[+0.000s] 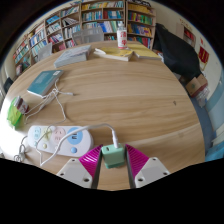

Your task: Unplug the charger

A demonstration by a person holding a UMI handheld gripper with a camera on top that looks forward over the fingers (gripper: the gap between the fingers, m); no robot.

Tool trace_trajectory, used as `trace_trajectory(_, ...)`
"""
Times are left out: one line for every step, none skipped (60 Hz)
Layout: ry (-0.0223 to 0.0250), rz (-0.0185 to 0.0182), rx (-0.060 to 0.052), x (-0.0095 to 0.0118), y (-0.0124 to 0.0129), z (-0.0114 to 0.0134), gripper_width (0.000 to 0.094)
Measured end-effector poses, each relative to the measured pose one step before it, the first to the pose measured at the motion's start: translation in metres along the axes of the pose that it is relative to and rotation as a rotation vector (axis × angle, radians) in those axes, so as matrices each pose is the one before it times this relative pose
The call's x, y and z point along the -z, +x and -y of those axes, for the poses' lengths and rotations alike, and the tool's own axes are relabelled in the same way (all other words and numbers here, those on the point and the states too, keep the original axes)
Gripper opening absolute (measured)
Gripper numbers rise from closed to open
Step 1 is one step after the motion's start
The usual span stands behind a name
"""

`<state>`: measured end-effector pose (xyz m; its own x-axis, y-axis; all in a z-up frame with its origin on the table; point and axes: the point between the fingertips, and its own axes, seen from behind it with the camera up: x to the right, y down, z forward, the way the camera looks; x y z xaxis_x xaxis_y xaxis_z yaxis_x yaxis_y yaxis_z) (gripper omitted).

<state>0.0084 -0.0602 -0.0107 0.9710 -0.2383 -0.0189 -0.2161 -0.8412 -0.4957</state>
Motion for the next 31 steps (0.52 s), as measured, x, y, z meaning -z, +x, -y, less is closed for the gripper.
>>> trace_trajectory(0.00529, -0.00136, 0.0005, -0.00453, -0.00075, -0.00097, 0.0478)
trace_trajectory(0.00324, 0.00027, 0.001, -0.00048, -0.00087, 0.0003, 0.0547)
trace_trajectory(0.00371, 0.00048, 0.0014, 0.00011, -0.00045, 0.00054, 0.063)
trace_trajectory(0.0031, -0.00054, 0.0017, 0.00092, -0.00007, 0.00052, 0.0703)
trace_trajectory(0.00286, -0.0167, 0.0014, 0.00111, 0.0037, 0.00036, 0.0733)
trace_trajectory(0.00437, -0.01311, 0.0054, 0.00145, 0.00303, 0.00045, 0.0758)
trace_trajectory(0.00283, -0.00692, 0.0066, 0.00401, 0.00397, 0.0025, 0.078)
trace_trajectory(0.01014, -0.00315, 0.0023, 0.00136, 0.00003, 0.00052, 0.0804)
trace_trajectory(0.0082, 0.00137, 0.0007, 0.00291, -0.00013, 0.00145, 0.0829)
trace_trajectory(0.00891, 0.00117, -0.0021, 0.0028, -0.00062, 0.00109, 0.085)
trace_trajectory(0.00775, 0.00315, -0.0039, 0.00333, -0.00081, 0.00093, 0.0854)
trace_trajectory(0.00694, 0.00737, -0.0047, 0.0039, -0.00208, 0.00048, 0.0849)
trace_trajectory(0.00656, 0.00305, -0.006, 0.00435, -0.00127, 0.00032, 0.084)
trace_trajectory(0.00673, 0.00118, -0.0064, 0.00465, -0.00094, 0.00014, 0.0839)
trace_trajectory(0.00626, 0.00092, -0.0056, 0.00516, -0.00084, 0.0, 0.0838)
trace_trajectory(0.0055, 0.00009, -0.0049, 0.00551, -0.00087, -0.00027, 0.0839)
trace_trajectory(0.00507, -0.00038, -0.004, 0.00564, -0.00099, -0.00066, 0.0841)
trace_trajectory(0.00395, -0.0026, -0.0023, 0.00766, -0.00102, -0.00064, 0.0842)
trace_trajectory(0.00688, -0.0012, -0.0026, 0.00664, -0.00116, -0.00077, 0.0845)
trace_trajectory(0.00766, -0.00127, -0.0026, 0.00692, -0.00124, -0.00072, 0.0845)
trace_trajectory(0.00776, -0.00187, -0.0035, 0.0074, -0.00147, -0.00103, 0.0845)
trace_trajectory(0.0075, -0.0016, -0.0044, 0.00765, -0.0014, -0.00117, 0.0845)
trace_trajectory(0.00686, -0.00092, -0.0056, 0.00797, -0.0014, -0.00156, 0.0844)
trace_trajectory(0.00547, -0.00063, -0.0072, 0.0083, -0.00154, -0.00205, 0.0842)
trace_trajectory(0.00462, 0.00011, -0.0092, 0.00848, -0.00186, -0.00255, 0.0844)
trace_trajectory(0.00571, 0.00253, -0.012, 0.00726, -0.00158, -0.00332, 0.0842)
trace_trajectory(0.00309, -0.00074, -0.0117, 0.01105, -0.00252, -0.00279, 0.0842)
trace_trajectory(0.00404, 0.0004, -0.0123, 0.00903, -0.00174, -0.00291, 0.0843)
trace_trajectory(0.00435, 0.00086, -0.0123, 0.00843, -0.00203, -0.0031, 0.0845)
trace_trajectory(0.00403, 0.00224, -0.0114, 0.00835, -0.00177, -0.00332, 0.0843)
trace_trajectory(0.00402, 0.00353, -0.0104, 0.00644, -0.00088, -0.00334, 0.0843)
